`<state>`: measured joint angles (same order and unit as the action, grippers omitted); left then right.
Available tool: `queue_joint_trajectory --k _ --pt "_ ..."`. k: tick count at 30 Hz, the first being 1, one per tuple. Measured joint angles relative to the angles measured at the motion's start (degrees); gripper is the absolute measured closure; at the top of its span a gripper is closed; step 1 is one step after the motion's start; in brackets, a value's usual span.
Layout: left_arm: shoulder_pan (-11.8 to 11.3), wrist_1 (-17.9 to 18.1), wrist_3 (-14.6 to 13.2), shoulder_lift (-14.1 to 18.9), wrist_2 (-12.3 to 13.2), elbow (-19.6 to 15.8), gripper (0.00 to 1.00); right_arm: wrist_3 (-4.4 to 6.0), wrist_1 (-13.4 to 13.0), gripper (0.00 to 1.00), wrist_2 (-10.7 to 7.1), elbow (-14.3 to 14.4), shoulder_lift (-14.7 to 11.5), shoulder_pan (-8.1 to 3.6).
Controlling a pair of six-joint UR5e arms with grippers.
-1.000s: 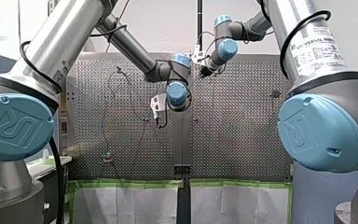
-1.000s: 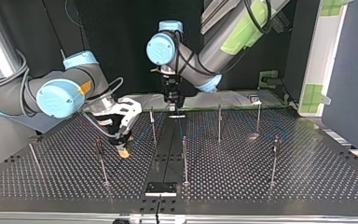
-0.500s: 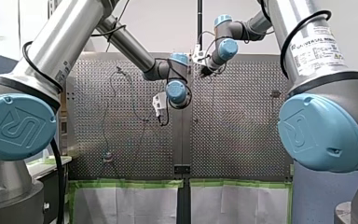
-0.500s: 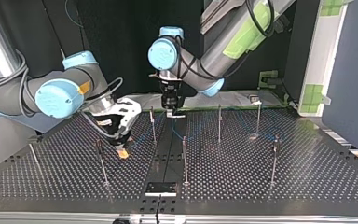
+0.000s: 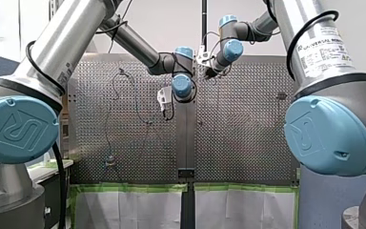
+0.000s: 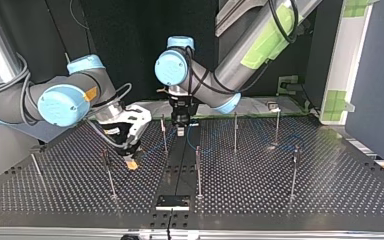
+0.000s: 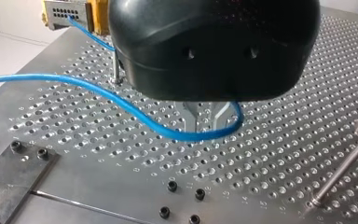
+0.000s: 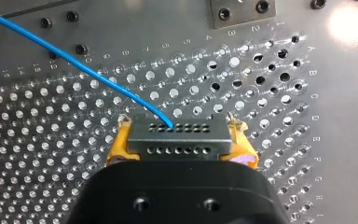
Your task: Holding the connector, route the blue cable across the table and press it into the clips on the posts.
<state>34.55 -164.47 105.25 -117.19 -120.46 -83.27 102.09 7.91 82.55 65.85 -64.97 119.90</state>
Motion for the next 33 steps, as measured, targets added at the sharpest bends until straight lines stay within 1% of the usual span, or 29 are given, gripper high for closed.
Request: queue_joint_trajectory --k 9,16,33 --pt "-0.2 -0.1 -0.4 0.0 0.9 0.1 0.82 0.00 0.0 1.00 0.00 0.0 0.0 0.00" --pt "0.1 -0.1 -0.6 0.1 0.8 0.1 0.82 0.00 0.0 1.00 0.00 0.0 0.0 0.00" --pt "0.2 -0.1 -0.6 0.1 0.8 0.1 0.82 0.00 0.0 1.00 0.00 0.0 0.0 0.00"
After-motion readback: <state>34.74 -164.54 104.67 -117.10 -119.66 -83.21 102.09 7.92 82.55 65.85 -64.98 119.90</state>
